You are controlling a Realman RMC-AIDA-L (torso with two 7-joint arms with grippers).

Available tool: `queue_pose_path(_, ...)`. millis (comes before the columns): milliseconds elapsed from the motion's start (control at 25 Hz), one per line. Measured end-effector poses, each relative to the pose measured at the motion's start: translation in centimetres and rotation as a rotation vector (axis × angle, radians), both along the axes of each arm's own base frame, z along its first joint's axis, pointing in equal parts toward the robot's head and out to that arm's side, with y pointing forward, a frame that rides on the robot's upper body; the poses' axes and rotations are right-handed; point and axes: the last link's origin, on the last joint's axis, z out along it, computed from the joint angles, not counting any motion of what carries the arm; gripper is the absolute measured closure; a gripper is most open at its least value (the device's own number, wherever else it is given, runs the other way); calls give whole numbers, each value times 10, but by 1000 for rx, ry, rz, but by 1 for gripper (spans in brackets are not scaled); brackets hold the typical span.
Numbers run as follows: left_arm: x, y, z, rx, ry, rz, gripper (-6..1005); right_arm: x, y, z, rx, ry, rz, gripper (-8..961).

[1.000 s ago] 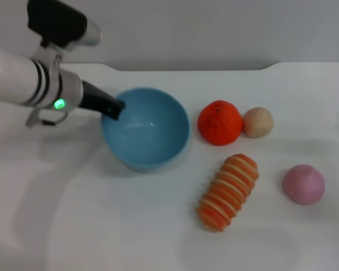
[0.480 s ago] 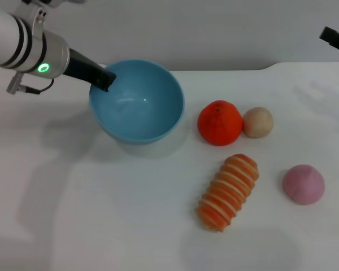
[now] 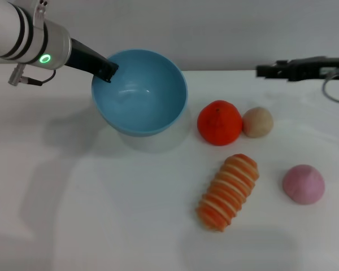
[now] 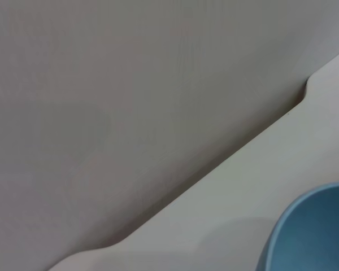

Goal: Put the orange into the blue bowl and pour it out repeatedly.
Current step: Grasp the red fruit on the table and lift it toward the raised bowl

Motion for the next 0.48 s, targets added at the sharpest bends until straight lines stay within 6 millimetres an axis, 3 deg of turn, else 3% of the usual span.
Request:
queue_pose_path(160,-1,-1,-2,-3,1,0,1000,-5,-1,-34,-78,-45,3,297)
queue_pose_path(480,-6,-4,-5,-5,-2,10,1000,-2,-5,-69,-99,-55,-22,297)
